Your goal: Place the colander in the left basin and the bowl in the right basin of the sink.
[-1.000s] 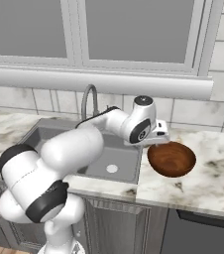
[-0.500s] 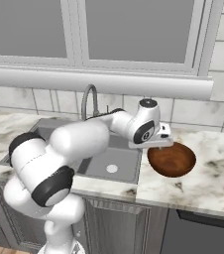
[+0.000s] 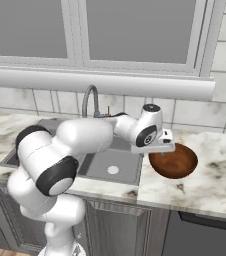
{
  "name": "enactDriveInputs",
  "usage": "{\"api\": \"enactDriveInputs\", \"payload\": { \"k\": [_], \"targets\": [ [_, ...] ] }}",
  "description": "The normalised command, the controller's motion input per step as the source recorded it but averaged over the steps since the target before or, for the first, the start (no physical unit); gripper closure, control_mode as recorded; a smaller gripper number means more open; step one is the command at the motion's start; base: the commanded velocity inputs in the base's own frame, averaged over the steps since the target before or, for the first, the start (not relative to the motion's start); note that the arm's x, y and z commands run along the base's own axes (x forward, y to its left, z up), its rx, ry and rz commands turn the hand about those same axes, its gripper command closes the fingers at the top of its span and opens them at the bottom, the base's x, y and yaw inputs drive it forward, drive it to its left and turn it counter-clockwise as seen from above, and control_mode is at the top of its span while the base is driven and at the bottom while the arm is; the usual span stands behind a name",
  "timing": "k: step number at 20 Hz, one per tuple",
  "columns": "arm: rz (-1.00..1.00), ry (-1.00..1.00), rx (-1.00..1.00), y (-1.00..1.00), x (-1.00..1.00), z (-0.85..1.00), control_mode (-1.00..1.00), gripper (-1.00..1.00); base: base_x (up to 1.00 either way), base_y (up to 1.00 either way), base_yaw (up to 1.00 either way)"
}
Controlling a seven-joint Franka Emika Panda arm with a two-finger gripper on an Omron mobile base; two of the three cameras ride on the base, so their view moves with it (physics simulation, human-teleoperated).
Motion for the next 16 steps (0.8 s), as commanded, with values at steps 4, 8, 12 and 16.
{"api": "enactDriveInputs", "payload": {
  "k": [4, 8, 12, 16],
  "targets": [
    [0.00, 0.08, 0.00, 0.00, 0.00, -0.23, -1.00, -1.00, 0.00, 0.00, 0.00],
    [0.00, 0.08, 0.00, 0.00, 0.02, -0.22, -1.00, -1.00, 0.00, 0.00, 0.00],
    [0.00, 0.08, 0.00, 0.00, 0.00, -0.18, -1.00, -1.00, 0.00, 0.00, 0.00],
    [0.00, 0.07, 0.00, 0.00, 0.00, -0.16, -1.00, -1.00, 0.00, 0.00, 0.00]
  ]
}}
